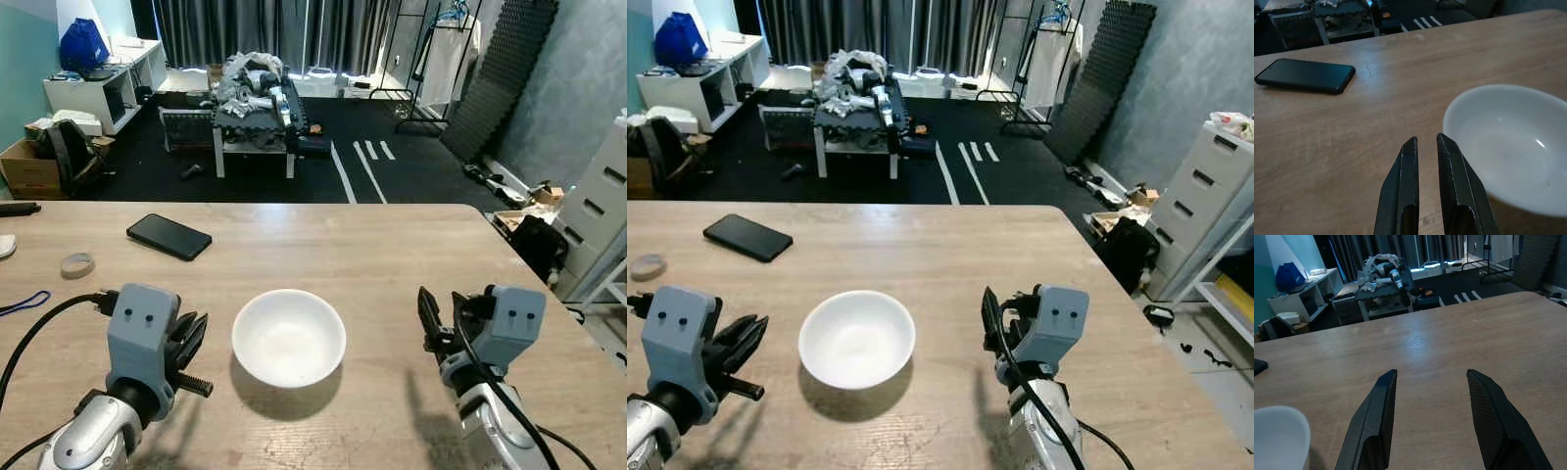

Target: Setting the table

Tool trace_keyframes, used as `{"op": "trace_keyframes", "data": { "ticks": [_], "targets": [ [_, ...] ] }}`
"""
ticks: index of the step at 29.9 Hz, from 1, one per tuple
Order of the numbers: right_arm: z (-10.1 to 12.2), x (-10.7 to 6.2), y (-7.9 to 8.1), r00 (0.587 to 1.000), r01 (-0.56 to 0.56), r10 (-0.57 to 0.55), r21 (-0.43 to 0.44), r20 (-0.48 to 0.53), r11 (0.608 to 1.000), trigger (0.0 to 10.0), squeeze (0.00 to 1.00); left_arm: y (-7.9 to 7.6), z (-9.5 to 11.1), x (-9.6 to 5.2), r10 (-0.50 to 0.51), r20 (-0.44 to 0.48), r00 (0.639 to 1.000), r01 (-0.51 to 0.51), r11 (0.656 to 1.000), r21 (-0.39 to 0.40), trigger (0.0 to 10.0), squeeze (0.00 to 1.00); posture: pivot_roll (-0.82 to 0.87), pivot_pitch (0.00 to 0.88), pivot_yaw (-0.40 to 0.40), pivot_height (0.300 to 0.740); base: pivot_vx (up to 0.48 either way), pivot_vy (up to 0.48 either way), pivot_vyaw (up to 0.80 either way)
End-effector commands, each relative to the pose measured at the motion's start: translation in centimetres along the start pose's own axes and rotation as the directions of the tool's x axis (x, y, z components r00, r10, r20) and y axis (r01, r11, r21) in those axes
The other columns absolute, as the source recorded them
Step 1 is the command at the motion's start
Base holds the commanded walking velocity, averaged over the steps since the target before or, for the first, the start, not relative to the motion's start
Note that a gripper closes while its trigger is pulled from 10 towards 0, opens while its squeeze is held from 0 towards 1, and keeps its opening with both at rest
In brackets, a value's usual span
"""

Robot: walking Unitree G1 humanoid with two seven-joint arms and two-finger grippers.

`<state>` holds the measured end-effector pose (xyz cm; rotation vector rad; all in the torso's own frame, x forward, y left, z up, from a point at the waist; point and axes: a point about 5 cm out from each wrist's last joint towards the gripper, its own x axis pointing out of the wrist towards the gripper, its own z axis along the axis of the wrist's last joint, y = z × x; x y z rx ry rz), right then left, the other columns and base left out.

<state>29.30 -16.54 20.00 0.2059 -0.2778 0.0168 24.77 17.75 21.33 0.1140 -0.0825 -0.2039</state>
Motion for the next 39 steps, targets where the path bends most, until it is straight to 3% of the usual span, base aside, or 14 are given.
{"op": "trace_keyframes", "data": {
  "ticks": [1, 26, 39],
  "targets": [
    [-0.60, -0.34, -0.35, 1.000, 0.014, -0.014, -0.002, -0.025, 1.000, 10.0, 0.00, -0.10, -0.46, -0.08, 0.004, -0.016, 1.000, -0.004, 1.000, 0.001, 10.0, 0.00, 0.10, 0.120, 0.046, 0.740, -0.311, 0.000, 0.00],
    [-0.64, -0.29, -0.31, 1.000, 0.017, -0.017, -0.005, -0.026, 1.000, 10.0, 0.00, 0.00, -0.57, 0.10, 0.003, -0.014, 1.000, -0.002, 1.000, 0.001, 10.0, 0.00, 0.10, 0.116, 0.051, 0.740, -0.308, 0.000, 0.00],
    [-0.70, -0.19, -0.34, 0.999, 0.016, -0.016, -0.005, -0.034, 1.000, 10.0, 0.00, -0.08, -0.66, 0.24, 0.000, -0.018, 1.000, 0.000, 1.000, -0.002, 10.0, 0.00, 0.09, 0.106, 0.050, 0.740, 0.000, 0.000, 0.00]
  ]
}}
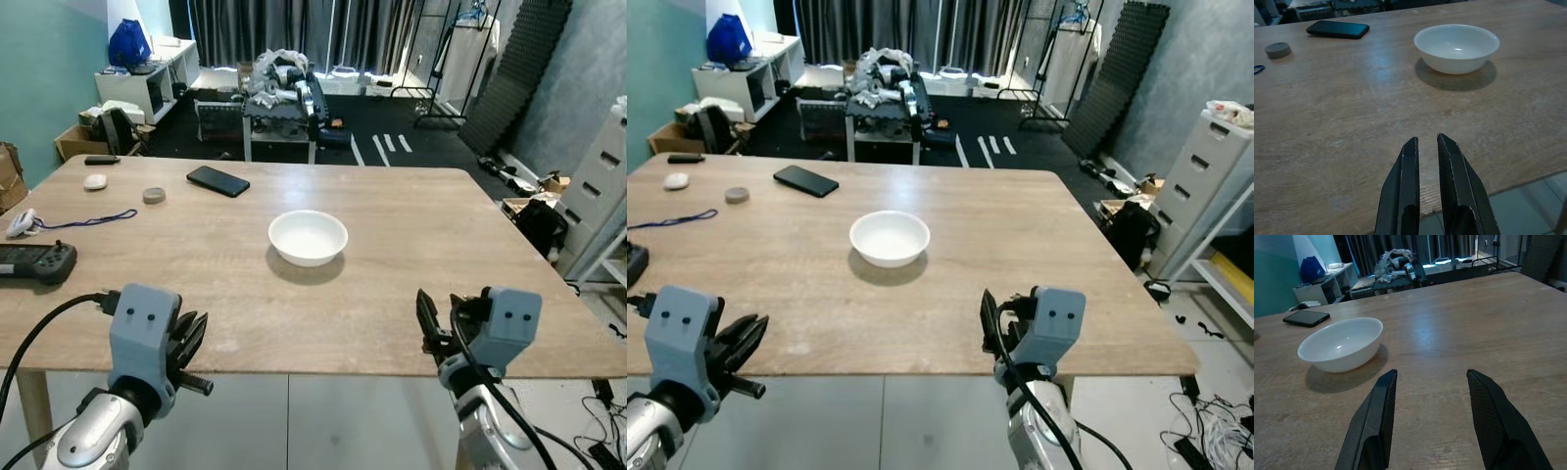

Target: Setting the table

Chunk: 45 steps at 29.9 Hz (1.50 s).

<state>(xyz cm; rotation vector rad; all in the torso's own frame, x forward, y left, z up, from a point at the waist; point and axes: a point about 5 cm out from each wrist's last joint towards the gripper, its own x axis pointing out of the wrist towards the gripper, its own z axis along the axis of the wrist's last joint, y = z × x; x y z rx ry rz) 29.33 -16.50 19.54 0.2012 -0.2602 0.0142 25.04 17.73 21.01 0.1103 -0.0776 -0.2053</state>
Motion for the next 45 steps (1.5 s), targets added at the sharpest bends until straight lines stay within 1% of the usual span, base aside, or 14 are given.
{"op": "trace_keyframes", "data": {
  "ticks": [1, 12, 17, 21, 29, 35, 42, 45],
  "targets": [
    [-0.26, -0.08, -0.28, 1.000, 0.012, -0.012, 0.001, -0.018, 1.000, 10.0, 0.00, -0.09, -0.33, 0.01, 0.001, -0.013, 1.000, -0.001, 1.000, 0.001, 10.0, 0.00, 0.09, 0.105, 0.050, 0.740, 0.000, 0.000, -0.63],
    [-0.24, -0.10, -0.47, 1.000, 0.021, -0.021, -0.004, -0.015, 1.000, 10.0, 0.00, -0.17, -0.40, 0.06, -0.006, -0.014, 1.000, 0.006, 1.000, 0.002, 10.0, 0.00, 0.09, 0.102, 0.049, 0.740, 0.000, 0.000, -0.77],
    [-0.26, -0.10, -0.49, 1.000, 0.022, -0.022, -0.007, -0.016, 1.000, 10.0, 0.00, -0.19, -0.42, 0.06, -0.006, -0.015, 1.000, 0.006, 1.000, 0.002, 10.0, 0.00, 0.09, 0.103, 0.049, 0.740, 0.000, 0.000, -0.45],
    [-0.30, -0.11, -0.55, 1.000, 0.024, -0.024, -0.010, -0.019, 1.000, 10.0, 0.00, -0.22, -0.44, 0.06, -0.006, -0.015, 1.000, 0.006, 1.000, 0.002, 10.0, 0.00, 0.09, 0.106, 0.049, 0.740, 0.000, 0.000, 0.00],
    [-0.37, -0.16, -0.60, 0.999, 0.027, -0.028, -0.001, -0.028, 1.000, 10.0, 0.00, -0.27, -0.41, 0.05, -0.006, -0.013, 1.000, 0.006, 1.000, -0.002, 10.0, 0.00, 0.09, 0.112, 0.049, 0.740, 0.000, 0.000, -0.80],
    [-0.47, -0.18, -0.66, 0.999, 0.031, -0.031, -0.002, -0.033, 1.000, 10.0, 0.00, -0.21, -0.35, 0.09, -0.001, -0.008, 1.000, 0.001, 1.000, 0.009, 10.0, 0.00, 0.09, 0.116, 0.049, 0.740, 0.000, 0.000, 0.00],
    [-0.51, -0.22, -0.68, 0.999, 0.035, -0.035, -0.003, -0.036, 0.999, 10.0, 0.00, -0.22, -0.23, 0.17, 0.003, 0.007, 1.000, -0.003, 1.000, 0.022, 10.0, 0.00, 0.09, 0.117, 0.052, 0.740, 0.000, 0.000, -0.80],
    [-0.53, -0.26, -0.75, 0.999, 0.038, -0.038, -0.004, -0.037, 0.999, 10.0, 0.00, -0.22, -0.22, 0.20, 0.003, 0.010, 1.000, -0.004, 1.000, 0.024, 10.0, 0.00, 0.09, 0.117, 0.052, 0.740, 0.000, 0.000, 0.00]
  ]
}}
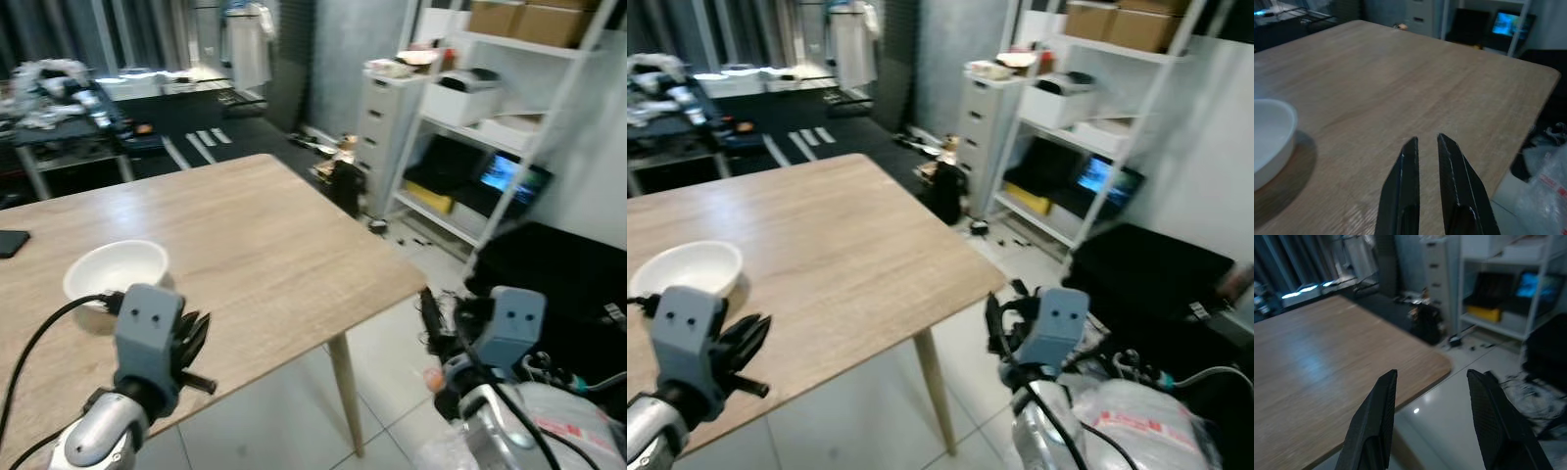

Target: Setting the table

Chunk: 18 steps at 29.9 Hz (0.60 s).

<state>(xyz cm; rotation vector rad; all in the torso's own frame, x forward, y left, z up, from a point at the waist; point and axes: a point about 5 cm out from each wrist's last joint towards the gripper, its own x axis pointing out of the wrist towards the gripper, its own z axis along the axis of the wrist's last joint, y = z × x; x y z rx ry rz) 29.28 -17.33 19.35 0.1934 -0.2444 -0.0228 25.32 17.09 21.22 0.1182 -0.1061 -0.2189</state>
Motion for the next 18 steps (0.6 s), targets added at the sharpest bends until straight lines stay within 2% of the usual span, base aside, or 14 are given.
{"op": "trace_keyframes", "data": {
  "ticks": [1, 2, 18],
  "targets": [
    [-0.53, -0.17, 0.09, 1.000, 0.001, -0.001, 0.009, -0.025, 1.000, 10.0, 0.00, 0.30, -0.45, -0.25, 0.015, -0.018, 1.000, -0.015, 1.000, 0.014, 10.0, 0.00, 0.09, 0.117, 0.052, 0.740, 0.000, 0.000, 0.00],
    [-0.53, -0.17, 0.09, 1.000, 0.001, -0.001, 0.009, -0.025, 1.000, 10.0, 0.00, 0.29, -0.45, -0.25, 0.015, -0.018, 1.000, -0.015, 1.000, 0.014, 10.0, 0.00, 0.09, 0.117, 0.053, 0.740, 0.000, 0.000, 0.00],
    [-0.55, -0.16, 0.07, 1.000, 0.001, -0.001, 0.007, -0.027, 1.000, 10.0, 0.00, 0.22, -0.52, -0.22, 0.014, -0.018, 1.000, -0.014, 1.000, 0.013, 10.0, 0.00, 0.09, 0.116, 0.052, 0.740, 0.000, 0.000, -0.80]
  ]
}}
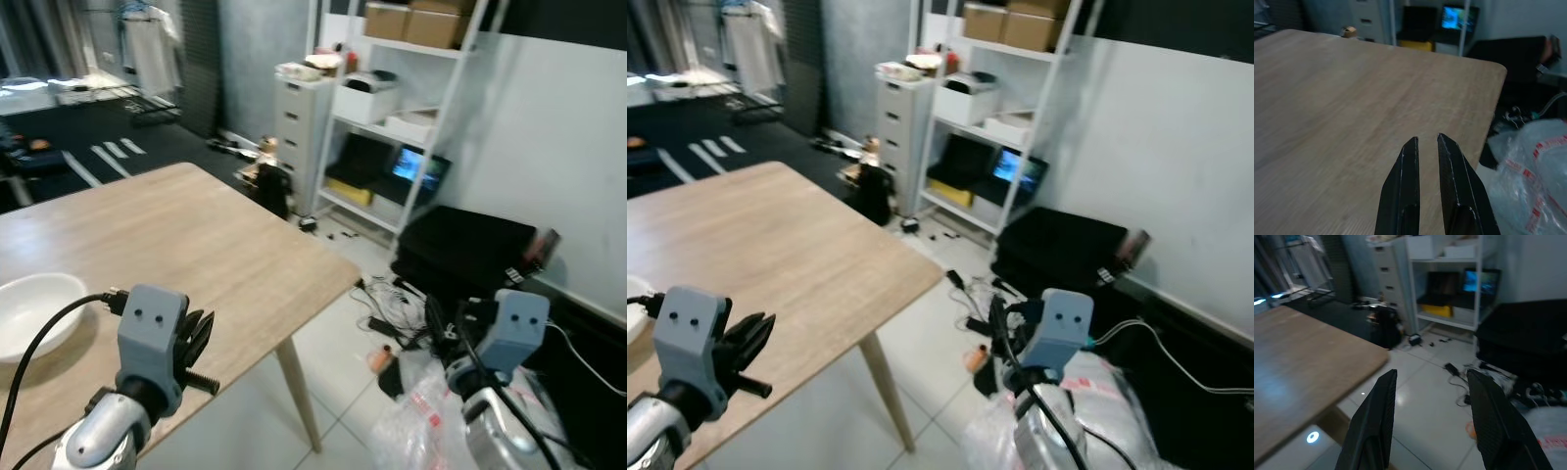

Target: Setting the table

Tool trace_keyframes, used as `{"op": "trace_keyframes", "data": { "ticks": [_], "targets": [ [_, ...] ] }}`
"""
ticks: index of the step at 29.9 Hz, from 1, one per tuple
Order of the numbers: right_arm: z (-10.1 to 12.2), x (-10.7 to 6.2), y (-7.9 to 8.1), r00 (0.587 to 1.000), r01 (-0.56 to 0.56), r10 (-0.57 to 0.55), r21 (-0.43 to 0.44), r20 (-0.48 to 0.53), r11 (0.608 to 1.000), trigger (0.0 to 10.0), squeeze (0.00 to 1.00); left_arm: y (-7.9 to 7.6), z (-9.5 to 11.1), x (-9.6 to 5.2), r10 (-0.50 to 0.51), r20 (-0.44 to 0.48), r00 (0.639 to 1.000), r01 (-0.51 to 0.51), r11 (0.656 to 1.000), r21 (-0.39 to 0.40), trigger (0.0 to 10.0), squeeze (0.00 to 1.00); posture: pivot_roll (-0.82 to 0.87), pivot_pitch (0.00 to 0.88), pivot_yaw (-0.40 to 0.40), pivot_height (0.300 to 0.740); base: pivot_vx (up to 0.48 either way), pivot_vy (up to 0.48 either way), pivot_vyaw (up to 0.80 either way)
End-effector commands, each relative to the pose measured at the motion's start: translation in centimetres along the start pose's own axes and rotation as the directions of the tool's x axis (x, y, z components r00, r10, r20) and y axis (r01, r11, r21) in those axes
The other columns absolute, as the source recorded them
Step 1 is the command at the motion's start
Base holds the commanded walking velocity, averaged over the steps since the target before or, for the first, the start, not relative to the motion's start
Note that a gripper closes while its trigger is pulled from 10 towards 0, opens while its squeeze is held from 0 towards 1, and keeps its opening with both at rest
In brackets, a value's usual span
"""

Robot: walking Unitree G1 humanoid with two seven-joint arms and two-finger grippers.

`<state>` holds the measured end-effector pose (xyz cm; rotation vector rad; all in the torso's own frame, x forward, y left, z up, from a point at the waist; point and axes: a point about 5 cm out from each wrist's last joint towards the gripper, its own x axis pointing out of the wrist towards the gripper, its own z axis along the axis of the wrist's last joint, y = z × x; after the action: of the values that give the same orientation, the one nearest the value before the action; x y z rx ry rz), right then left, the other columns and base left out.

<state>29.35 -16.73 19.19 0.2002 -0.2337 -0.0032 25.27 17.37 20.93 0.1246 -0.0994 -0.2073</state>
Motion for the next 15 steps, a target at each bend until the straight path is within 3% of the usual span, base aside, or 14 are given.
{"op": "trace_keyframes", "data": {
  "ticks": [1, 9, 15],
  "targets": [
    [-0.27, -0.17, -0.48, 1.000, 0.019, -0.019, -0.003, -0.015, 1.000, 10.0, 0.00, 0.00, -0.23, -0.09, 0.003, -0.010, 1.000, -0.003, 1.000, 0.007, 10.0, 0.00, 0.09, 0.117, 0.053, 0.740, 0.000, 0.000, -0.80],
    [-0.27, -0.20, -0.51, 1.000, 0.021, -0.021, -0.005, -0.017, 1.000, 10.0, 0.00, -0.02, -0.24, -0.09, 0.002, -0.011, 1.000, -0.002, 1.000, 0.007, 10.0, 0.00, 0.09, 0.118, 0.052, 0.740, 0.000, 0.000, -0.80],
    [-0.28, -0.23, -0.52, 1.000, 0.021, -0.021, -0.007, -0.019, 1.000, 10.0, 0.00, -0.08, -0.27, -0.10, 0.000, -0.012, 1.000, 0.000, 1.000, 0.005, 10.0, 0.00, 0.08, 0.120, 0.052, 0.740, 0.000, 0.000, 0.00]
  ]
}}
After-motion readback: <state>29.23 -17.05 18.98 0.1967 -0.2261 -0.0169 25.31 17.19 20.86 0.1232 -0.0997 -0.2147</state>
